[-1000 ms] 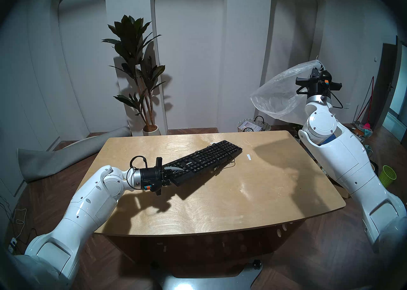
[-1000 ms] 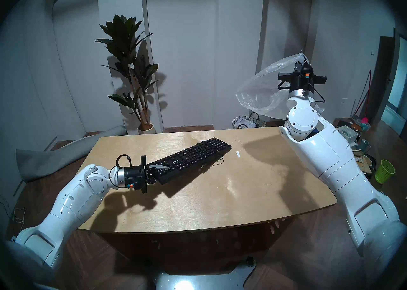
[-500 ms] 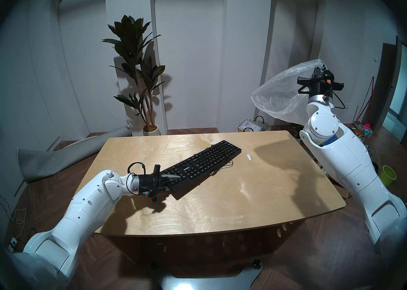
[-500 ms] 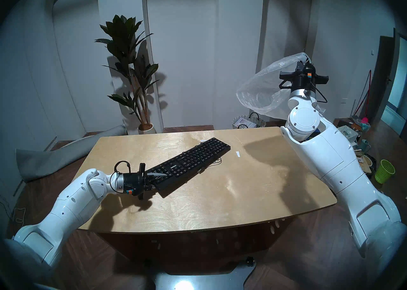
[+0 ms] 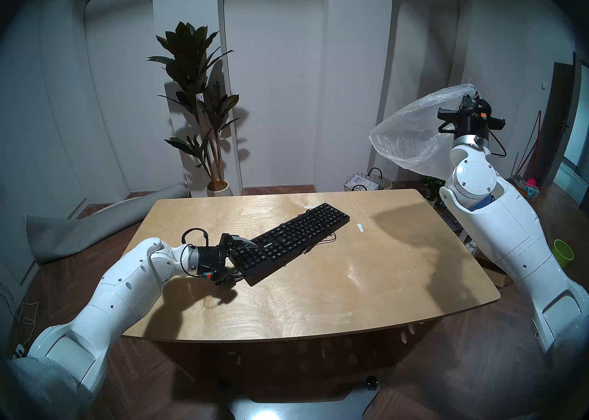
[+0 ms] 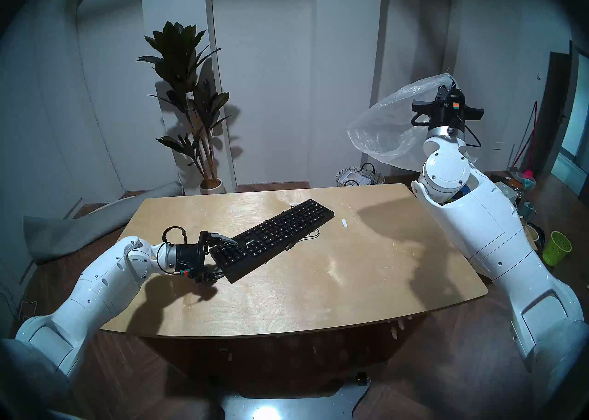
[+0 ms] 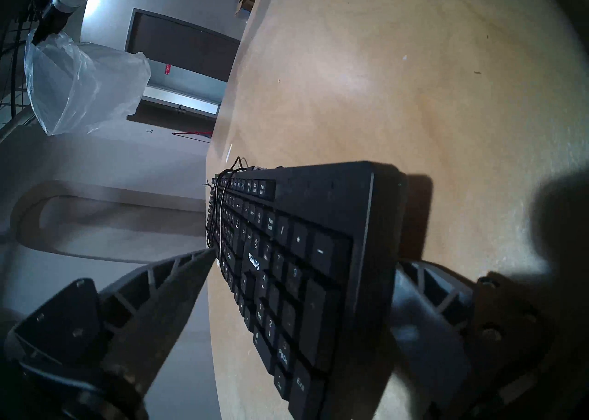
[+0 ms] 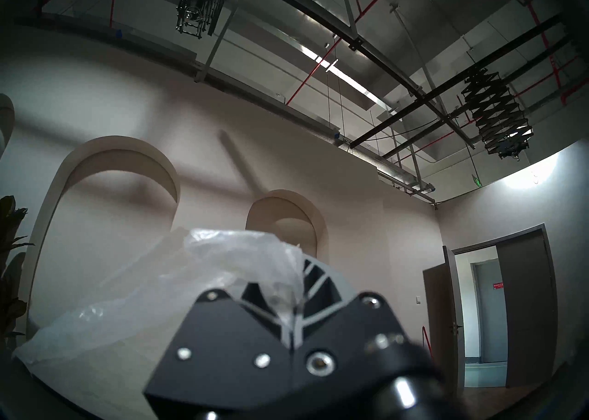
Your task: Unwrap the new keyboard and set the wrapping aside
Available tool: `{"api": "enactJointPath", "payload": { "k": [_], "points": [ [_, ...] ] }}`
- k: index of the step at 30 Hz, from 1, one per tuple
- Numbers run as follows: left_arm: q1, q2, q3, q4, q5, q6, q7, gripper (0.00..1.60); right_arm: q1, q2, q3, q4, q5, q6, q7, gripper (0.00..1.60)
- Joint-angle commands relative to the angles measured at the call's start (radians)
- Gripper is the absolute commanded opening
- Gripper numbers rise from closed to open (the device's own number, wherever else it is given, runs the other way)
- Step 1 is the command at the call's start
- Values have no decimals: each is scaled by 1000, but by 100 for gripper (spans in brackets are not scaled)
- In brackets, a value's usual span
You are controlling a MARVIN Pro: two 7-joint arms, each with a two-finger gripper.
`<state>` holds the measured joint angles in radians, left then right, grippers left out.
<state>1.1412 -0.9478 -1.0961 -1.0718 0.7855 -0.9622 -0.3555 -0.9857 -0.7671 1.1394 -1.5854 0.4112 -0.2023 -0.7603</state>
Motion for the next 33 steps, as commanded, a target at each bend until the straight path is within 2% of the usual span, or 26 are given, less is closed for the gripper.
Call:
{"api": "enactJointPath", "payload": {
  "k": [1,15,25,30,32,33],
  "points": [
    [-44,40,20,-2,37,2,10,160,-2,23,17,-20,4,4,-3,0],
    [-103,154,75,-18,126,2,32,160,-4,33,22,-35,33,14,-12,0],
    [-162,228,120,-69,221,2,73,160,-2,27,14,-61,73,20,-3,0],
    [-203,222,93,-54,242,2,124,160,-21,31,5,-70,91,26,11,0],
    [-227,182,51,-49,215,3,174,160,-44,32,-9,-70,100,30,19,0],
    [-229,161,27,-44,191,29,200,160,-53,31,-16,-69,104,32,23,0]
  ]
}}
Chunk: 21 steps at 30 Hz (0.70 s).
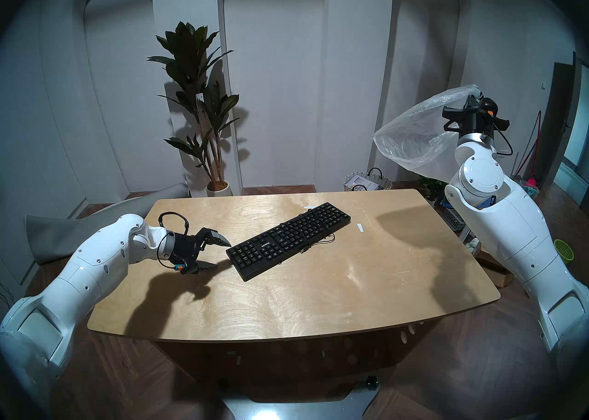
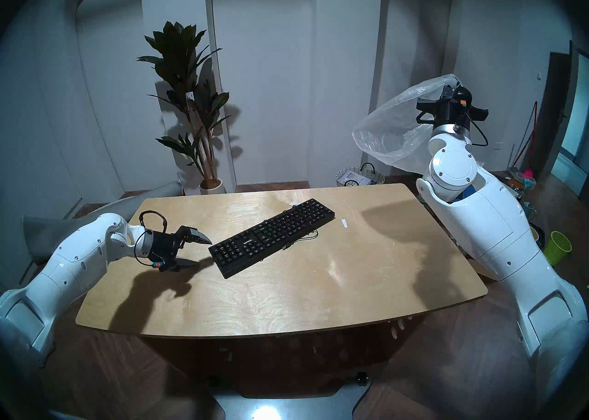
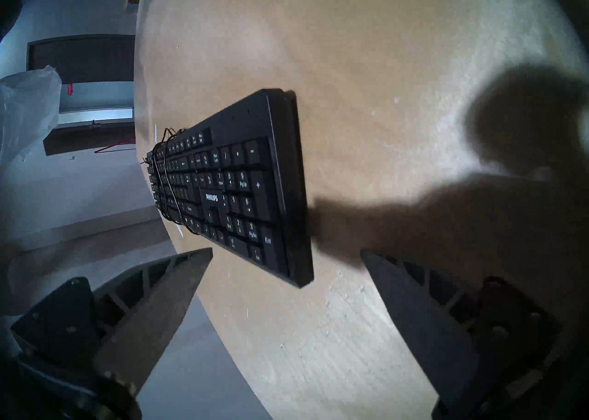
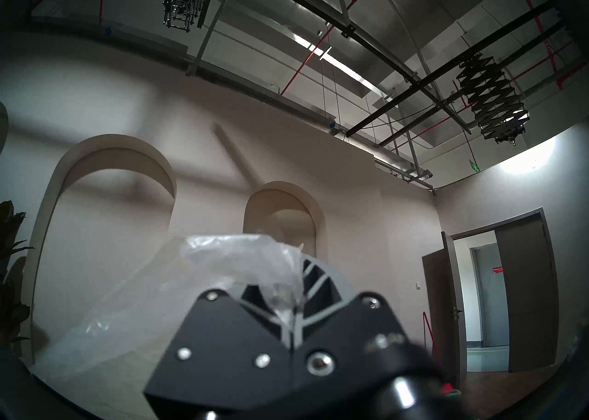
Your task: Unwrap the new keyboard and set the wrapping aside
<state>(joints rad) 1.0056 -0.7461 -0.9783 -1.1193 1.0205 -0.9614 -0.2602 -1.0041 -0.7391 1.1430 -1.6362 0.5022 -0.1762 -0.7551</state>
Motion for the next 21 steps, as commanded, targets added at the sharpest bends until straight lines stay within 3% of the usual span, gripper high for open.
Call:
{"api": "enactJointPath", "payload": {
  "k": [1,16,21],
  "points": [
    [-98,-49,-99,-2,-51,32,110,160,-41,2,-24,-17,14,6,19,0],
    [-28,-196,-284,77,-248,134,344,160,-210,119,-69,-61,56,1,49,0],
    [-14,-273,-352,101,-352,161,442,160,-281,193,-69,-75,65,-12,71,0]
  ]
}}
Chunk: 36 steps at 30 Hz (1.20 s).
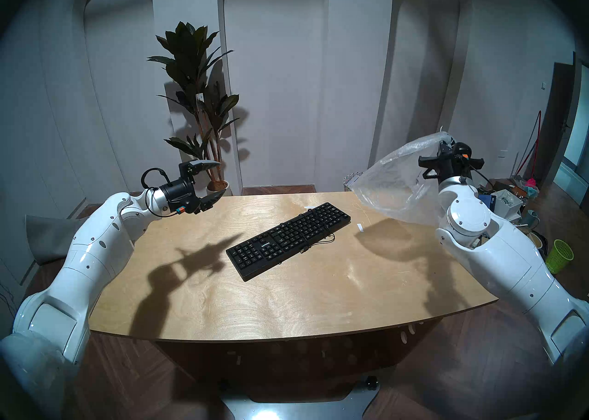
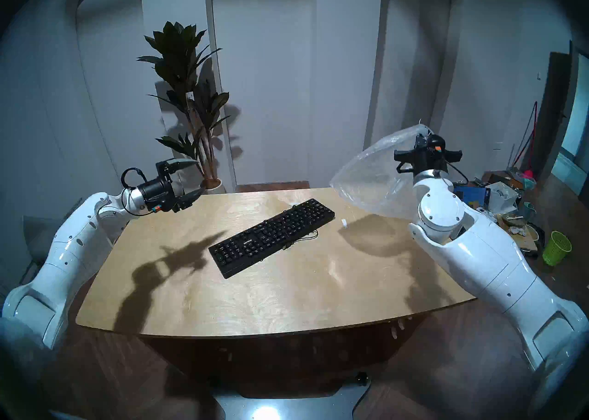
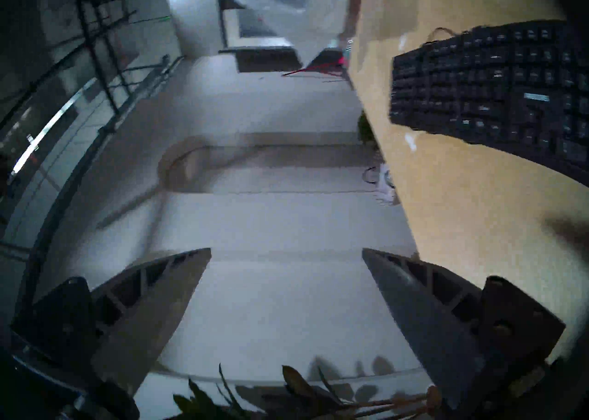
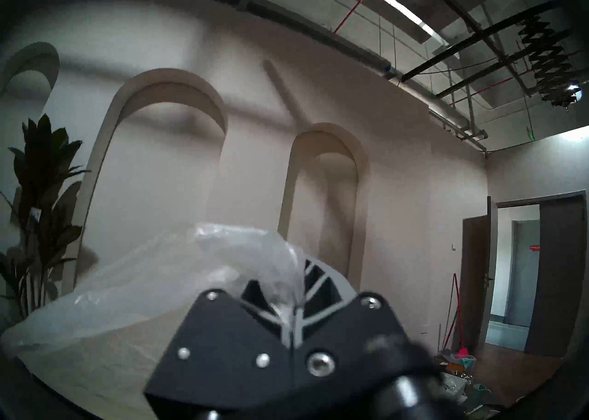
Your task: Unwrap the new keyboard and set the wrapping aside
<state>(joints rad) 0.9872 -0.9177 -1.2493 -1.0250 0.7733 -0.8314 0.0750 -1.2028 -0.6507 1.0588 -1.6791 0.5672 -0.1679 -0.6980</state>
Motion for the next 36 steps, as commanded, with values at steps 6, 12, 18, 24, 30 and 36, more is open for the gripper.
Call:
{"api": "enactJointPath", "payload": {
  "k": [6,12,18,24,30,36],
  "points": [
    [28,-172,-125,23,-170,53,197,160,-161,165,36,-66,5,-50,44,0],
    [38,-210,-140,24,-193,64,266,160,-207,215,97,-72,4,-82,57,0],
    [65,-251,-149,28,-201,79,334,160,-304,282,120,-52,23,-110,86,0],
    [81,-287,-149,24,-188,95,400,160,-390,356,72,-78,65,-175,113,0],
    [95,-298,-146,14,-179,101,434,160,-458,409,54,-96,97,-229,104,0],
    [109,-307,-143,17,-152,109,468,160,-541,460,46,-113,128,-310,83,0]
  ]
}}
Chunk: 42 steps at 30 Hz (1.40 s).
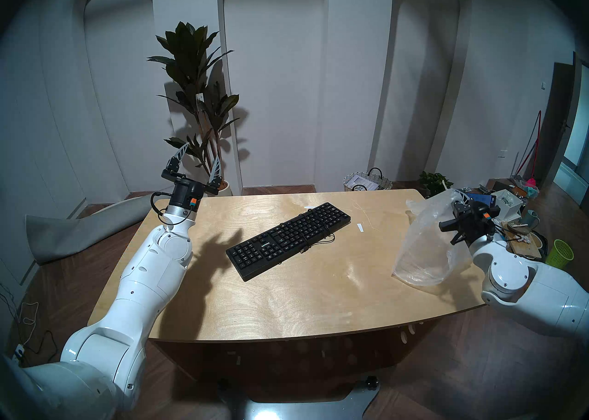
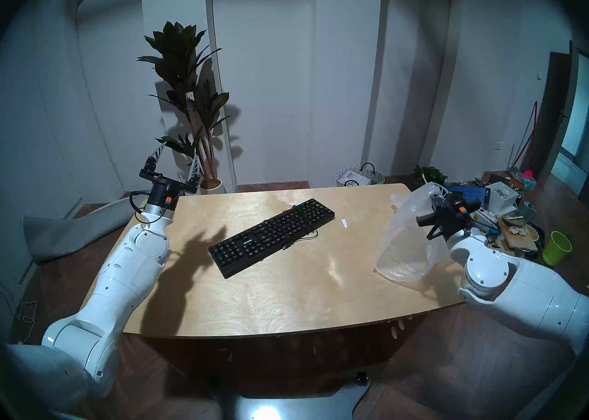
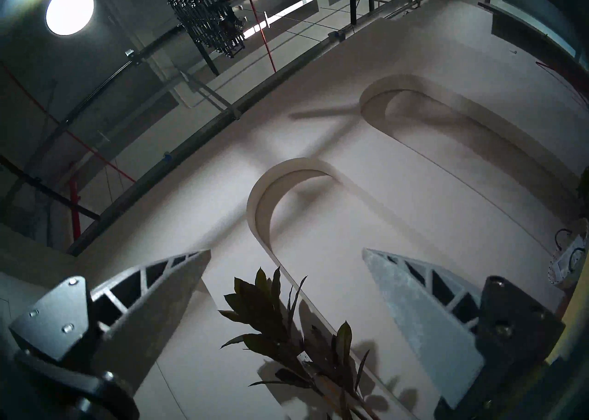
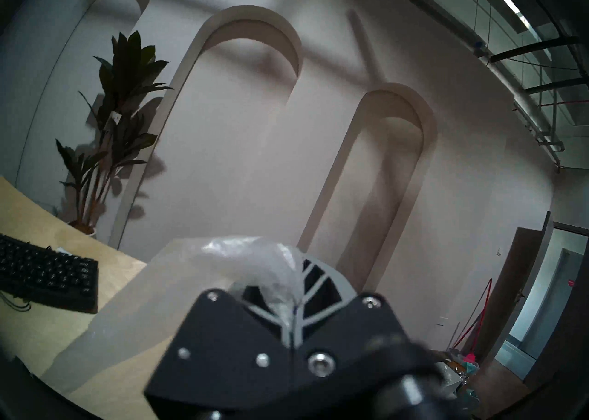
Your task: Unwrap the new keyboard and set the wrapping aside
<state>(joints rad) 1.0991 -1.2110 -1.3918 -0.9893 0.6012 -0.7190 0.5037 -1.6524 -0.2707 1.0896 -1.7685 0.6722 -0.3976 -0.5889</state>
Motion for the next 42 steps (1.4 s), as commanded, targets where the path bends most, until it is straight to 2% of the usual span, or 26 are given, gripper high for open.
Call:
{"api": "enactJointPath", "payload": {
  "k": [1,2,4,5,6,7,8,9,10,11,13,15,20,23,27,32,37,42],
  "points": [
    [-2,-17,0,-18,31,0,50,160,-109,89,34,-30,32,-108,-42,33],
    [-2,-19,1,-19,36,1,56,160,-122,93,49,-32,34,-127,-48,47],
    [-2,-22,3,-18,51,3,68,160,-130,101,69,-35,46,-167,-65,41],
    [-3,-23,4,-17,59,5,73,160,-136,105,79,-36,50,-175,-69,28],
    [-3,-23,4,-17,59,5,73,160,-136,105,79,-36,50,-175,-69,28],
    [-3,-23,7,-17,72,7,82,160,-149,110,94,-41,66,-205,-75,24],
    [-4,-23,8,-17,79,7,86,160,-157,113,102,-44,69,-217,-75,35],
    [-4,-23,8,-17,79,7,86,160,-157,113,102,-44,69,-217,-75,35],
    [-4,-20,10,-18,87,8,87,160,-163,116,108,-52,78,-226,-72,54],
    [-5,-20,11,-18,94,8,91,160,-170,119,117,-59,83,-238,-72,159],
    [-6,-16,13,-18,106,8,93,160,-179,123,130,-65,81,-248,-67,160],
    [-7,5,27,-24,151,6,97,160,-176,128,141,-59,79,-240,-61,160],
    [-4,-2,39,-23,175,3,111,160,-193,136,179,-35,96,-243,-54,160],
    [-6,1,45,-16,183,2,111,160,-202,142,193,-33,139,-228,-46,160],
    [-5,6,54,-15,195,0,110,160,-223,145,190,-15,153,-217,-36,160],
    [-3,15,68,-11,214,-3,105,160,-284,150,151,20,196,-188,-20,160],
    [0,29,88,0,239,-5,97,160,-311,154,125,-32,261,-183,9,160],
    [-3,36,100,2,256,-7,95,160,-316,155,120,-83,294,-185,33,160]
  ]
}}
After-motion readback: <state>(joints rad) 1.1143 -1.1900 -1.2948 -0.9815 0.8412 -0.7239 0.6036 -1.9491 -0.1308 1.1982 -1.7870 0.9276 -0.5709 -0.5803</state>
